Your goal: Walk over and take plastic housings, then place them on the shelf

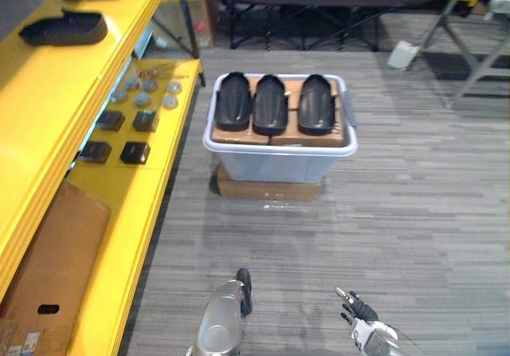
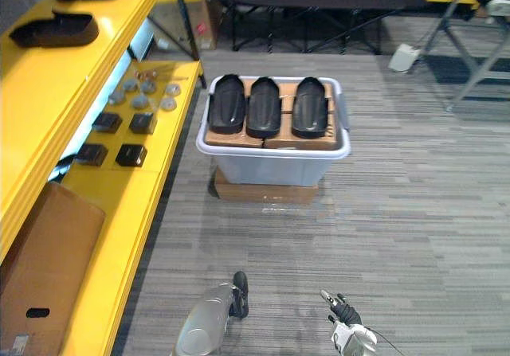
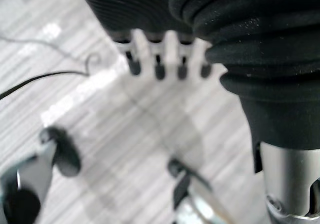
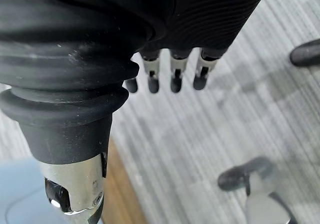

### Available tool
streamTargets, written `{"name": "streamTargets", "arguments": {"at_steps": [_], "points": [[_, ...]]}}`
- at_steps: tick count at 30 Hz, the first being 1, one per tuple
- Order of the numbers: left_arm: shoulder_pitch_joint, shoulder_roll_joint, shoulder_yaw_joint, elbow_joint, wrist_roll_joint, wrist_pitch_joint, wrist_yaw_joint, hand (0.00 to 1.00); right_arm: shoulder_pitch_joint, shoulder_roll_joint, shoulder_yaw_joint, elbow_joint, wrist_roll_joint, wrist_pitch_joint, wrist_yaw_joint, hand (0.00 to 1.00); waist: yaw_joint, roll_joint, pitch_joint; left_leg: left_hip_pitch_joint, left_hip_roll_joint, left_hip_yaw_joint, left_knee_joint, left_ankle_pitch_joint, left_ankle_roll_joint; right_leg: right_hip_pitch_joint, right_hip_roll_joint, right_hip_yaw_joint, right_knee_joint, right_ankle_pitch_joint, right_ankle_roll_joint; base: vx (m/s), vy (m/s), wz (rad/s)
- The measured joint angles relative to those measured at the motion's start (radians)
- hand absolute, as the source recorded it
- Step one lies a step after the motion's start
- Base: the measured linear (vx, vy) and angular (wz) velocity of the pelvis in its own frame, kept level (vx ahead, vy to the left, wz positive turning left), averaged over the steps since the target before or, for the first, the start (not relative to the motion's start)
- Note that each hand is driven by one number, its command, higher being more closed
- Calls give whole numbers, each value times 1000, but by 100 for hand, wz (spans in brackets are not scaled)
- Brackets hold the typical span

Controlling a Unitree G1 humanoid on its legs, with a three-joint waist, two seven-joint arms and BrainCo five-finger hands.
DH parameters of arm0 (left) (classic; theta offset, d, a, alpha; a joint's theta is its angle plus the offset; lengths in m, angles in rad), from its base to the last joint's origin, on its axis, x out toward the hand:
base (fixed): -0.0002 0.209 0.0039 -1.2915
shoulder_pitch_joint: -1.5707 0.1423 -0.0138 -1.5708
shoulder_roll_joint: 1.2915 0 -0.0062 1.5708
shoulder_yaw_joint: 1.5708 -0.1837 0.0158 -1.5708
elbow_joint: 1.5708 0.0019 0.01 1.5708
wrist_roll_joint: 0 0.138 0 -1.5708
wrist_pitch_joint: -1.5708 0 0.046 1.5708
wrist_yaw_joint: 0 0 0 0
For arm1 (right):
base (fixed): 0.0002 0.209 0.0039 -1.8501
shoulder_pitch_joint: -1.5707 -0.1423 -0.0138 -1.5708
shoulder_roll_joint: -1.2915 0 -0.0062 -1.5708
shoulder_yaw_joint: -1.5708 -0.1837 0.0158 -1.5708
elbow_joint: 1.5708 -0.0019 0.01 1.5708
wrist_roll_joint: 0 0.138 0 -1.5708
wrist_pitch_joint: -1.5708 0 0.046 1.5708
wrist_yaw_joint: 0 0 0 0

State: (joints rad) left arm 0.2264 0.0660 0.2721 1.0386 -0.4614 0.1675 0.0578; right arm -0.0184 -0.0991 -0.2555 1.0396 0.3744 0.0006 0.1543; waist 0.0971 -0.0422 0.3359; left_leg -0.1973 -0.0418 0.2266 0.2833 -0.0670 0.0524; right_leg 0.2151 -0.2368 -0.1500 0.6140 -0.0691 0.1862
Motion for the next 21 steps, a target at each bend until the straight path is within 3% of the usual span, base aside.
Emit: {"name": "streamTargets", "arguments": {"at_steps": [1, 3, 4, 5, 7, 8, 11, 13, 14, 15, 17, 19, 20, 21], "points": [[3, 6, 0, 2, 11, -21, 1, 0, 10, 19, -1, 6, -9, -4, 1, 0, -6, -12, 0, 93, -29, -3, -70, -5, 6, -100, -50, 15, 224, 47, 31, 478, 216, -5], [1, 7, 0, -22, 4, -66, 5, 0, 41, 32, 1, 7, -45, -30, -3, 0, -15, -3, -2, 210, -45, -13, -152, -12, 15, -223, -103, -48, 393, -20, -74, 454, 182, 10], [-10, 4, -7, -73, -41, -87, 4, 0, 42, 26, 3, -10, -62, -52, -4, 0, -36, 5, -5, 253, -45, -26, -182, -19, 18, -286, -107, -105, 363, -106, -81, 506, 155, 43], [-39, 6, -11, -118, -92, -95, 6, 0, 40, 26, 3, -11, -76, -64, -11, 0, -48, 15, -11, 270, -38, -47, -183, -24, 17, -326, -87, -152, 223, -159, -72, 412, 78, 54], [-110, 10, -20, -167, -132, -91, 18, 0, 40, 43, 4, -11, -75, -71, -31, 0, -57, 17, -13, 285, -18, -83, -166, -40, 3, -348, -35, -166, -65, -156, -78, 465, -40, 70], [-148, 8, -25, -178, -130, -80, 19, 0, 33, 50, 4, -11, -75, -71, -45, 0, -57, 20, -15, 298, -2, -115, -160, -52, -15, -362, -7, -146, -203, -124, -82, 526, -111, 74], [-145, 5, -12, -144, -117, -51, 20, 0, 38, 53, 2, -7, -78, -70, -71, 0, -54, 23, -20, 325, 46, -181, -114, -116, -72, -369, 49, -42, -330, -9, -82, 394, -189, 69], [-101, 11, 2, -100, -98, -30, 25, 0, 59, 67, 2, 2, -75, -70, -82, 0, -51, -8, -39, 356, 52, -206, -89, -172, -102, -353, 58, -4, -359, 121, -91, 512, -403, 59], [-68, 14, 35, -68, -79, -28, 30, 0, 83, 79, -1, 5, -73, -70, -92, 0, -43, -32, -61, 360, 45, -223, -67, -221, -110, -346, 51, -23, -349, 115, -98, 432, -378, 10], [-59, -11, 43, -29, -70, -27, 43, 0, 80, 54, -2, 11, -75, -68, -98, 0, -27, 12, -73, 360, 95, -220, -30, -256, -129, -334, 96, -30, -350, 78, -103, 393, -337, 0], [-48, -39, 45, -1, -69, -33, 51, 0, 81, 20, -1, 11, -76, -68, -114, 0, -36, 70, -81, 349, 135, -219, -7, -256, -133, -322, 135, -45, -363, 55, -125, 316, -248, -4], [-45, -57, 41, 6, -65, -42, 48, 0, 89, -9, -7, 11, -76, -66, -115, 0, -44, 98, -81, 292, 156, -219, 130, -247, -148, -295, 155, -51, -381, 33, -138, 217, -208, 4], [-44, -53, 40, 3, -48, -52, 47, 0, 101, -12, -8, 10, -76, -66, -118, 0, -50, 95, -78, 223, 164, -217, 274, -216, -194, -256, 155, -55, -415, 29, -144, 182, -172, 7], [-44, -51, 38, 2, -40, -57, 48, 0, 110, -10, -8, 11, -75, -66, -121, 0, -51, 94, -77, 202, 169, -218, 327, -205, -208, -236, 152, -56, -435, 28, -146, 158, -117, 2]]}}
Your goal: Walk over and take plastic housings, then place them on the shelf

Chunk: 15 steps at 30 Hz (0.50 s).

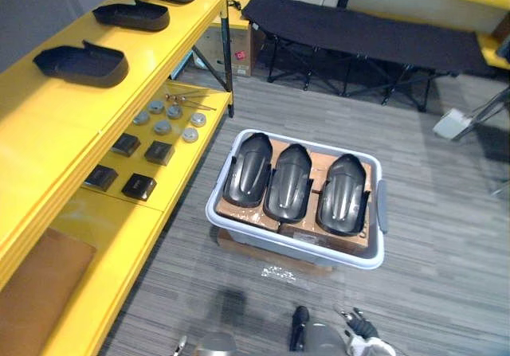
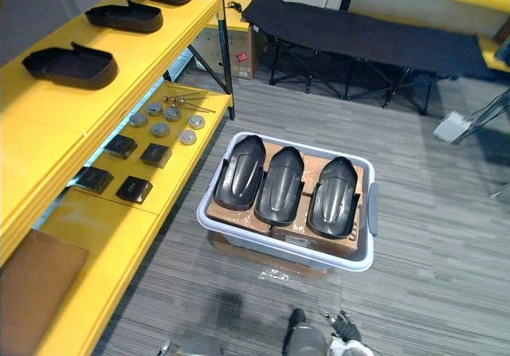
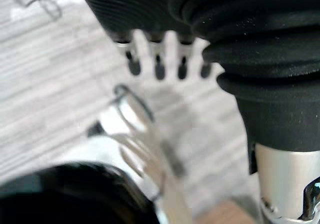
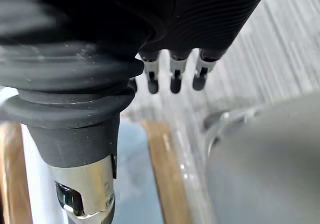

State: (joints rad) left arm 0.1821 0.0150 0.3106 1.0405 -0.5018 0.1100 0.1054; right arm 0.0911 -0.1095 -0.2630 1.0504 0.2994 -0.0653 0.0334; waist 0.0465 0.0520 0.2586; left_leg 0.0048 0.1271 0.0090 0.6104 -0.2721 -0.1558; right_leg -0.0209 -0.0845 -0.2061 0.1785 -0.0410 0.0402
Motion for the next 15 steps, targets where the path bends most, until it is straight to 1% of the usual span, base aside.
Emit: {"name": "streamTargets", "arguments": {"at_steps": [1, 2, 3, 4, 5, 6, 7, 8, 10, 11, 12, 13, 14, 15], "points": [[2, 0, -6, -3, 2, -11, 1, 0, 14, 0, -2, 0, 1, 0, -8, 0, 0, 0, 0, -9, 5, 17, 9, -12, 8, 39, -3, -1, -26, 0, 0, 115, -67, -9], [1, 1, -12, -9, 2, -19, 0, 0, 22, -2, -6, -1, 1, -3, -10, 0, -5, -1, 0, -14, 22, 46, -47, -16, 13, 62, -5, -3, -49, 0, 1, 97, -49, -12], [0, 2, -14, -13, 3, -23, -1, 0, 24, -1, -14, -3, 1, -8, -8, 0, -8, -1, 0, -22, 27, 53, -90, -16, 13, 65, -7, -3, -56, 1, 4, 81, -5, -10], [-8, 4, -20, -24, 12, -28, -1, 0, 25, -1, -19, -7, 1, -19, -8, 0, -11, -1, 0, -32, 32, 53, -174, -8, 14, 62, -10, -1, -64, 6, 12, 82, 61, -7], [-18, 5, -24, -43, 40, -37, -4, 0, 26, -2, -35, -14, 0, -32, -6, 0, -15, -1, 0, -42, 31, 44, -306, 39, 17, 53, -17, 3, -69, 10, 26, 91, 101, -10], [-29, 8, -33, -46, 54, -47, -3, 0, 26, -2, -44, -14, -2, -46, -6, 0, -17, -5, 4, -38, 24, 50, -362, 127, 9, 44, -26, 14, -69, 12, 40, 89, 171, -19], [-33, 21, -48, -57, 80, -50, -6, 0, 29, 9, -52, -22, -20, -60, 2, 0, -19, -25, 4, -19, -8, 64, -403, 140, 21, 43, -52, 25, -82, 16, 61, 86, 186, -10], [-43, 38, -59, -81, 101, -63, -19, 0, 30, 24, -51, -25, -42, -90, 33, 0, -27, -48, 13, -23, -32, 74, -424, 147, 33, 38, -75, 27, -100, 24, 78, 71, 180, -10], [-62, 53, -81, -114, 123, -87, -30, 0, 33, 37, -38, -42, -72, -130, 73, 0, -25, -69, 29, -25, -56, 91, -438, 154, 44, 33, -92, 43, -113, 36, 95, 81, 129, -9], [-76, 59, -102, -133, 120, -96, -28, 0, 50, 40, -10, -83, -124, -165, 108, 0, -29, -75, 36, -26, -73, 96, -447, 154, 51, 30, -107, 45, -123, 41, 102, 107, 133, -8], [-84, 60, -125, -152, 109, -108, -27, 0, 76, 36, 45, -144, -188, -195, 139, 0, -33, -74, 37, -24, -84, 99, -448, 148, 62, 31, -116, 48, -126, 44, 107, 88, 113, -3], [-85, 61, -137, -164, 106, -113, -27, 0, 86, 31, 84, -173, -221, -208, 157, 0, -34, -73, 37, -23, -87, 101, -447, 145, 66, 32, -118, 48, -126, 43, 107, 106, 90, -2], [-93, 60, -153, -174, 105, -119, -28, 0, 97, 15, 161, -229, -276, -240, 206, 0, -36, -73, 37, -24, -91, 102, -445, 141, 72, 32, -122, 47, -127, 42, 108, 134, 62, -1], [-104, 59, -184, -175, 107, -122, -29, 0, 95, -14, 268, -283, -328, -275, 245, 0, -36, -73, 37, -25, -94, 95, -444, 141, 72, 33, -122, 40, -127, 42, 108, 132, 42, 3]]}}
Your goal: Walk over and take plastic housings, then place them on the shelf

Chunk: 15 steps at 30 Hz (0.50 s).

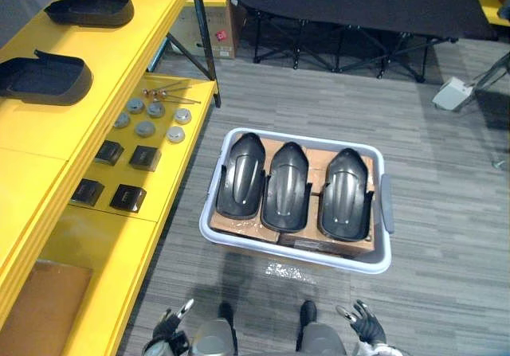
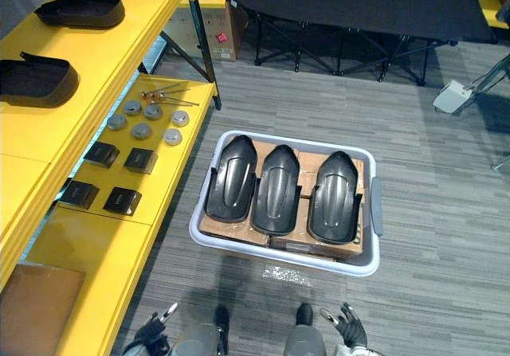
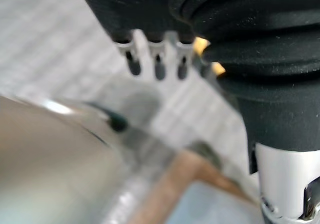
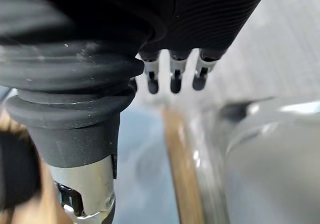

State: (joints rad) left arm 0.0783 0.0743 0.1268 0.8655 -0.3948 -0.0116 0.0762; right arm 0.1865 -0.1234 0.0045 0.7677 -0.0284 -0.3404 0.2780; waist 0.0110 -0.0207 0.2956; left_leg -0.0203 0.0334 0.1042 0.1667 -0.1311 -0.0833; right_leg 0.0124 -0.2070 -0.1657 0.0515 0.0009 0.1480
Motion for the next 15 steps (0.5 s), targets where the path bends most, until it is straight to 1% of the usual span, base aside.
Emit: {"name": "streamTargets", "arguments": {"at_steps": [1, 2, 4, 5, 6, 7, 8, 9, 10, 11, 12, 13, 14, 15], "points": [[-2, 0, -17, 0, 3, -2, -1, 0, -2, -16, 61, -32, -21, -16, 20, 0, 0, 0, 0, 0, -2, -7, 1, 0, 0, 3, 1, -4, 0, 0, 0, 103, 15, 14], [-2, 2, -43, 0, 10, -3, -2, 0, -10, -44, 196, -110, -38, -42, 70, 0, 1, 0, 0, 0, -2, -20, 7, 0, 0, 13, 3, -21, 0, -2, -3, 71, -17, 22], [-2, 9, -70, 3, 10, -5, 5, 0, -47, -58, 424, -255, -37, -76, 142, 0, 8, 0, 0, 3, 6, -53, 19, 0, 0, 35, 14, -46, 1, -4, -8, 68, -50, 32], [-2, 12, -72, 13, 10, -7, 12, 0, -69, -59, 508, -325, -23, -77, 155, 0, 11, -1, 0, 4, 9, -66, 19, 0, 0, 45, 17, -58, 1, -7, -12, 48, -58, 29], [-2, 15, -73, 20, 10, -8, 17, 0, -87, -59, 552, -370, -14, -77, 151, 0, 15, -1, 0, 4, 11, -71, 19, -1, -1, 48, 19, -61, 2, -8, -13, 23, -42, 20], [1, 17, -79, 25, 8, -8, 25, 0, -128, -53, 618, -458, -4, -76, 136, 0, 33, -2, -1, 6, 15, -71, 19, -1, -2, 52, 22, -62, 2, -8, -13, 6, -31, 11], [1, 21, -80, 29, 8, -11, 34, 0, -164, -43, 646, -540, 42, -61, 107, 0, 47, -2, 0, 14, 17, -72, 19, -4, -4, 60, 22, -63, 2, -8, -14, -15, -12, 5], [1, 23, -80, 29, 8, -13, 39, 0, -183, -35, 646, -573, 63, -43, 76, 0, 54, -3, 0, 20, 19, -71, 19, -7, -4, 63, 23, -63, 5, -9, -15, -43, 7, -4], [1, 28, -80, 31, 11, -21, 42, 0, -233, -23, 624, -618, 92, -17, 6, 0, 62, -6, -2, 29, 24, -68, 23, -16, -4, 63, 24, -58, 17, -10, -17, -70, 27, -11], [1, 34, -81, 37, 19, -35, 54, 0, -281, -15, 573, -655, 94, 3, -74, 0, 62, -12, -1, 28, 25, -67, 38, -27, -1, 59, 23, -55, 29, -11, -19, -90, 39, -13], [1, 39, -81, 38, 21, -40, 61, 0, -304, -14, 543, -671, 94, 19, -121, 0, 61, -16, 2, 26, 25, -65, 48, -34, 0, 57, 23, -53, 34, -11, -19, -143, 58, -19], [1, 48, -81, 42, 22, -46, 72, 0, -356, -16, 426, -693, 119, 67, -227, 0, 61, -29, 0, -1, 24, -54, 88, -50, 2, 37, 19, -46, 43, -12, -19, -141, 48, -17], [1, 48, -81, 42, 23, -46, 72, 0, -363, -18, 403, -694, 125, 76, -243, 0, 61, -30, 0, -8, 24, -52, 94, -52, 4, 33, 19, -45, 44, -12, -19, -140, 45, -20], [1, 52, -81, 42, 25, -47, 73, 0, -382, -26, 341, -696, 135, 98, -283, 0, 61, -35, -1, -30, 23, -47, 112, -56, 6, 17, 16, -39, 46, -11, -19, -143, 37, -14]]}}
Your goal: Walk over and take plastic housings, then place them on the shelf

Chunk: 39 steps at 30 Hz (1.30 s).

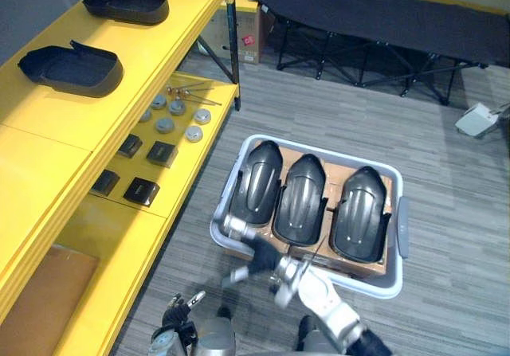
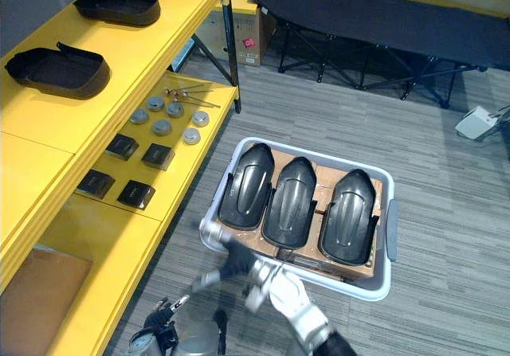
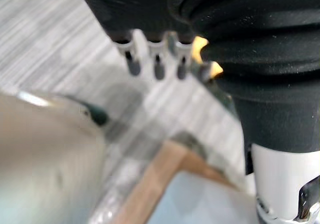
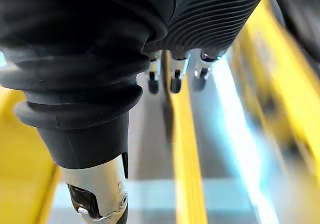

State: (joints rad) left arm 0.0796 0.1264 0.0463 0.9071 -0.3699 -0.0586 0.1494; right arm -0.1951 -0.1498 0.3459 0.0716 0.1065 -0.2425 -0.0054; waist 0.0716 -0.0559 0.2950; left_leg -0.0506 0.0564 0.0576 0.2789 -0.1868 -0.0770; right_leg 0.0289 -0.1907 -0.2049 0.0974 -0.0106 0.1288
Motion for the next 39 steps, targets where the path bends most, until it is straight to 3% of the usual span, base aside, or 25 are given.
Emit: {"name": "streamTargets", "arguments": {"at_steps": [2, 5, 12, 15, 21, 27, 31, 34, 36, 39], "points": [[-2, 18, -2, -11, 8, -7, 1, 0, -44, -53, -133, 1, -1, 70, -90, 0, -7, -7, 38, -48, 0, 3, 34, -2, 2, -33, 0, 13, 1, 9, 7, -177, 34, -10], [-4, 28, -8, -29, 4, -30, 2, 0, -67, -116, -228, 36, -2, 140, -156, 0, -14, -6, 90, -86, 2, -3, 44, 5, 4, -67, 2, 14, 7, 18, 4, -139, 2, 2], [-8, 55, -30, -31, -17, -50, 8, 0, -113, -165, -364, 160, 5, 216, -254, 0, -18, -24, 131, -216, 21, -22, 80, 27, -3, -174, 31, 12, 13, 45, -15, -35, -14, 5], [-20, 62, -30, -27, -18, -66, 10, 0, -160, -176, -441, 233, 42, 220, -353, 0, -15, -36, 145, -257, 24, -27, 90, 27, -3, -208, 35, 13, 16, 48, -18, -2, -2, 1], [-37, 62, -29, -19, -26, -73, 24, 0, -209, -227, -555, 340, 44, 212, -548, 0, -17, -32, 159, -337, 18, -51, 127, 26, -2, -263, 35, 13, 24, 52, -21, -17, 20, 10], [-61, 42, -30, -5, -69, -73, 22, 0, -315, -341, -656, 481, 68, 196, -772, 0, -5, 3, 189, -409, 15, -70, 159, 25, 2, -325, 34, 13, 56, 51, -21, -43, 19, 5], [-77, 39, -30, 20, -106, -70, 13, 0, -325, -357, -678, 554, 118, 202, -772, 0, -5, 10, 193, -424, 16, -70, 166, 25, 2, -341, 35, 14, 61, 51, -21, -8, 2, 0], [-83, 37, -31, 16, -141, -72, -2, 0, -331, -361, -680, 613, 139, 219, -706, 0, -4, 15, 196, -441, 16, -70, 170, 25, 2, -360, 33, 17, 66, 51, -21, 7, 10, -4], [-84, 31, -32, 16, -144, -73, -6, 0, -342, -367, -675, 656, 139, 228, -651, 0, 0, 27, 203, -442, 16, -72, 174, 25, 2, -361, 33, 15, 68, 51, -21, 0, 0, 0], [-99, 19, -61, 17, -173, -79, -15, 0, -409, -415, -633, 733, 157, 245, -596, 0, 11, 66, 221, -460, 11, -75, 179, 27, 5, -381, 28, 11, 80, 51, -21, 0, 0, 0]]}}
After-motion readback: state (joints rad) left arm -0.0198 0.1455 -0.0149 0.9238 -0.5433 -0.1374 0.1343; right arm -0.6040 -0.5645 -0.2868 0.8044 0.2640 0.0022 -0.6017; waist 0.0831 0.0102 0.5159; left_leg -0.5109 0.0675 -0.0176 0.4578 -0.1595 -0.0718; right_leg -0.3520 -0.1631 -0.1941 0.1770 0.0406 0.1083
